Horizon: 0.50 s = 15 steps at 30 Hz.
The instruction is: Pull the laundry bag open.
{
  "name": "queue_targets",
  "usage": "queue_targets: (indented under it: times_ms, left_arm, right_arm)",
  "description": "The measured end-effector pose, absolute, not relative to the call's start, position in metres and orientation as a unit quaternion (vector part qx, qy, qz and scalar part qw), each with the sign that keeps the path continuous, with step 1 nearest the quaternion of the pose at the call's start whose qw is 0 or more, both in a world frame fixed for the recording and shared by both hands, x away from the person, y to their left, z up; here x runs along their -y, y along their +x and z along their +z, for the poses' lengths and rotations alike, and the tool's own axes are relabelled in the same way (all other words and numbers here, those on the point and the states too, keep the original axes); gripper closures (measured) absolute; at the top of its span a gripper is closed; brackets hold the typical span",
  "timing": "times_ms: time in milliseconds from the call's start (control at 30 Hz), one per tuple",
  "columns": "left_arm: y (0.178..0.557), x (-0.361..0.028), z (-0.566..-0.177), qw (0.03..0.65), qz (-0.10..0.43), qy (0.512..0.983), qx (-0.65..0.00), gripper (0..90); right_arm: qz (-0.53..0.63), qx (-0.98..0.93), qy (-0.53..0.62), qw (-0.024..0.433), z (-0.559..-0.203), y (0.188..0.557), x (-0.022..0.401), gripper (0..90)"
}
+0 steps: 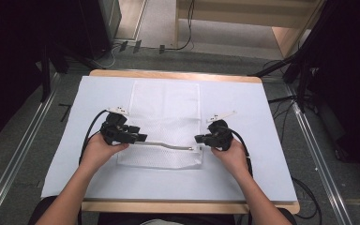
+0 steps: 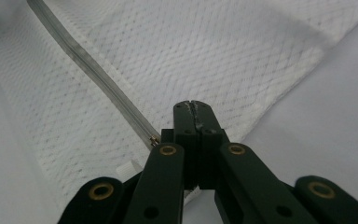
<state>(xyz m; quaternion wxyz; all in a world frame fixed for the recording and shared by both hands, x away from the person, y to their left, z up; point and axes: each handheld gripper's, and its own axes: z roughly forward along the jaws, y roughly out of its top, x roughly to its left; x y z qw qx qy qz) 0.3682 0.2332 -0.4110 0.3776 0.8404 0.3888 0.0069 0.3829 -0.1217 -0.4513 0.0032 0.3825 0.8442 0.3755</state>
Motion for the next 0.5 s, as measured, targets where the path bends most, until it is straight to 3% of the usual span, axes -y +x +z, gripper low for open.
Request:
queue_targets:
  times_ms: [500]
  left_arm:
    - [0.372, -0.224, -0.414, 0.377, 0.005, 0.846, -0.377, 45.2]
  right_arm:
    - [0.354, -0.854, 0.381, -0.017, -0.462, 0.374, 0.118, 90.0]
